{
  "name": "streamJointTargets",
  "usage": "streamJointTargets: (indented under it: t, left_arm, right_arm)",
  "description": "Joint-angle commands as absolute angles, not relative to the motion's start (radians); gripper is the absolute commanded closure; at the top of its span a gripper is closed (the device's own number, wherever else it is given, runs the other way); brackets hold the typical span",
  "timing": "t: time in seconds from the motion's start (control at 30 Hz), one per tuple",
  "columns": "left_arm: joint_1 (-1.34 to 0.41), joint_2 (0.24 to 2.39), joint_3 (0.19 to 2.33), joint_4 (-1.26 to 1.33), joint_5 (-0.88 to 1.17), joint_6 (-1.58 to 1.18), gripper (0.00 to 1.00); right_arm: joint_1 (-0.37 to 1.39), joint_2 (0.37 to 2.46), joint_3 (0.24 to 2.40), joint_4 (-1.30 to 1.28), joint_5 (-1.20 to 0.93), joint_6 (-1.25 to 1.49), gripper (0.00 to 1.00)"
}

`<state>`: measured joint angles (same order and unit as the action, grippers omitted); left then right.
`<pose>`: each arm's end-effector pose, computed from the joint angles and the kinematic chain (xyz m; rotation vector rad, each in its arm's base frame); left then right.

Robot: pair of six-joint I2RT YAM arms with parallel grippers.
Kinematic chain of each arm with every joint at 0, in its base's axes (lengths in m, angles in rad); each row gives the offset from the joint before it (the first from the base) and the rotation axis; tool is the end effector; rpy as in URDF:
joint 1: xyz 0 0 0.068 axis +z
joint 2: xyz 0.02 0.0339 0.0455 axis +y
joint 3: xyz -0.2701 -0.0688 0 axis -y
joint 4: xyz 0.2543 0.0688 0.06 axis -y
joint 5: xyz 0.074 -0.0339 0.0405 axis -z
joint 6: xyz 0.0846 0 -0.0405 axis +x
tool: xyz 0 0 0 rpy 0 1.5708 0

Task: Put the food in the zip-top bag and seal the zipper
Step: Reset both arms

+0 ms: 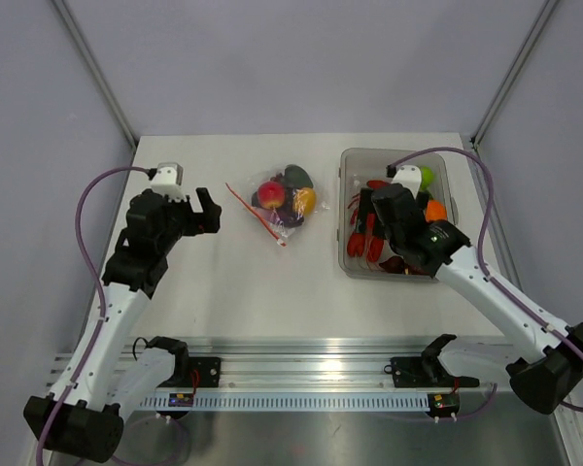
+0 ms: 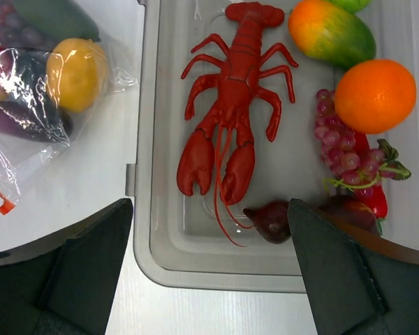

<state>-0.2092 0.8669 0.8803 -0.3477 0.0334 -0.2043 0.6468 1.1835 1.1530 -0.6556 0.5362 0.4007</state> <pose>0.2424 -0.0544 0.3308 0.0275 1.9169 -0.3112 0.2555 0.1388 0.3229 0.0136 2.1467 -0.0021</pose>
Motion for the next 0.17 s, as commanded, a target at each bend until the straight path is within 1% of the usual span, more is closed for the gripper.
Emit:
streamJointTargets:
  t: [0.0, 0.13]
  left_arm:
    - [-0.209, 0.876, 0.894, -0.357, -0.058, -0.235, 0.01]
    - [-0.209, 0.908, 0.916, -0.359, -0.028, -0.253, 0.01]
  right_arm:
    - [0.647, 1.109, 1.085, -0.674, 0.601, 0.488, 0.01]
    - [0.647, 1.078, 1.040, -0.638, 0.583, 0.518, 0.00]
